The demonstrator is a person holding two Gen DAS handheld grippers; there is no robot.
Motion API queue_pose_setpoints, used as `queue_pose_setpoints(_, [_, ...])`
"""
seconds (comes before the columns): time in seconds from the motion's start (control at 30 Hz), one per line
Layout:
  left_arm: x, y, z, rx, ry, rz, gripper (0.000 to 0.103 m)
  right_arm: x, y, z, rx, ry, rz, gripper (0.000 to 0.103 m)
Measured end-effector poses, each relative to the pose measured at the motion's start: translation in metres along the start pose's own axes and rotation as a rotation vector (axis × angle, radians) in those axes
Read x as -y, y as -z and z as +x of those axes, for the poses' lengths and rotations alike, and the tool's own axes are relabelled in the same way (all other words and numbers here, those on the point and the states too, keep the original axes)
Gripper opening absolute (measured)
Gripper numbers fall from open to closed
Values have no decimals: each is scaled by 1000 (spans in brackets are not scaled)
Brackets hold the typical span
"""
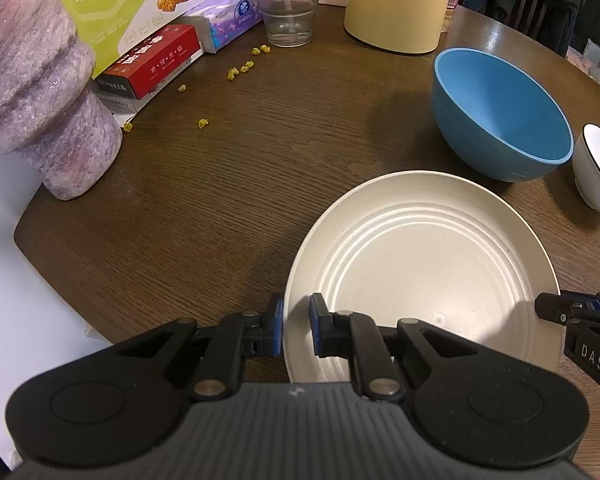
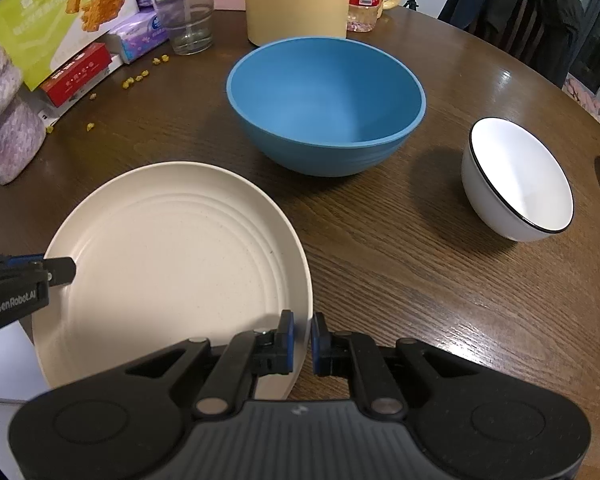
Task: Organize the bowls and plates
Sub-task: 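Hold the plate on the stack and settle its rim with both grippers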
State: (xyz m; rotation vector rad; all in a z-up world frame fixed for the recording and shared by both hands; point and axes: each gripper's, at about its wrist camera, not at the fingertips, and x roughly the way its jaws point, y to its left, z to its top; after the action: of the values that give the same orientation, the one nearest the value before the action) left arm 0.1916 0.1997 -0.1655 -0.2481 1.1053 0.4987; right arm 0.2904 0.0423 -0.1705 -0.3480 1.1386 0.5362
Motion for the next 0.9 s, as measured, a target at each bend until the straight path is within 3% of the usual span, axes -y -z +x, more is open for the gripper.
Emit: queue_pose_setpoints(0.9, [5,-1,6,-20,-38,26,15,-11,2,3,21,45,-76,10])
